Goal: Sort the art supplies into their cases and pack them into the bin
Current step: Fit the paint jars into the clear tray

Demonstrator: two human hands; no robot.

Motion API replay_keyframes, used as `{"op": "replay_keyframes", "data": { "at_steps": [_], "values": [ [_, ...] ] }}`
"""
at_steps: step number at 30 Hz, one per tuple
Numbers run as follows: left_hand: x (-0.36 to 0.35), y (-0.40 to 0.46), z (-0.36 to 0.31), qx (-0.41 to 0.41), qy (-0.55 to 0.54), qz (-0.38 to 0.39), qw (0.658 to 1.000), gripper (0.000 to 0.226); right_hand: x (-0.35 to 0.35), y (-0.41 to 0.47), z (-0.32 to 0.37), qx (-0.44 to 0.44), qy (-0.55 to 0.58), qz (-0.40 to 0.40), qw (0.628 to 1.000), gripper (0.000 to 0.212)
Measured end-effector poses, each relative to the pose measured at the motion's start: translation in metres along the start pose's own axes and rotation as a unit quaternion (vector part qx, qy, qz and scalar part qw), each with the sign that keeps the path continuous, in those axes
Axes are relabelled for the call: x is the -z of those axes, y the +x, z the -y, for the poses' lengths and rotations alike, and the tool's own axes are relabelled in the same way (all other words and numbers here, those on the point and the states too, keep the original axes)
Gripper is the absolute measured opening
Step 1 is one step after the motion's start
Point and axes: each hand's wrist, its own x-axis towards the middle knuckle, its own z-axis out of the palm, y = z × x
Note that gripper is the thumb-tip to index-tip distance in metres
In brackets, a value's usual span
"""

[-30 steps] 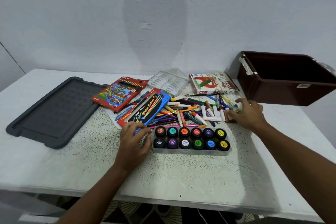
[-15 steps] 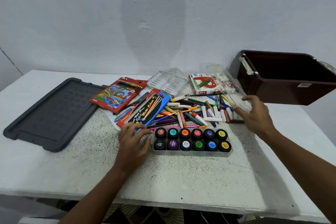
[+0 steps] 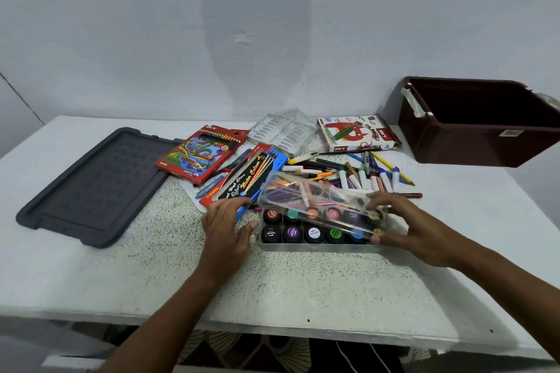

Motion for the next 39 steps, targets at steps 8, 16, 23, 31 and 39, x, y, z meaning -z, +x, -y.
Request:
{"op": "replay_keyframes", "data": {
  "at_steps": [8, 16, 23, 31, 39],
  "values": [
    [0.001, -0.002, -0.004, -0.028, 0.022, 0.026, 0.999, 0.032, 0.009, 0.002, 0.003, 0.009, -0.052, 0.081, 0.995, 0.051],
    [0.006, -0.004, -0.005, -0.053, 0.018, 0.053, 0.997, 0.032, 0.009, 0.007, 0.009, -0.013, -0.093, 0.103, 0.99, 0.052],
    [0.008, -0.005, -0.007, -0.063, 0.008, 0.038, 0.997, 0.032, 0.013, 0.005, 0.019, -0.061, -0.065, 0.108, 0.99, 0.044],
    [0.007, -0.006, -0.007, -0.06, 0.078, -0.008, 0.995, 0.031, 0.007, 0.006, 0.019, -0.213, 0.007, -0.004, 0.977, 0.036],
    [0.005, -0.007, -0.016, -0.074, 0.158, -0.032, 0.984, 0.032, 0.011, 0.016, 0.035, -0.313, -0.024, 0.017, 0.949, 0.047]
  ]
}}
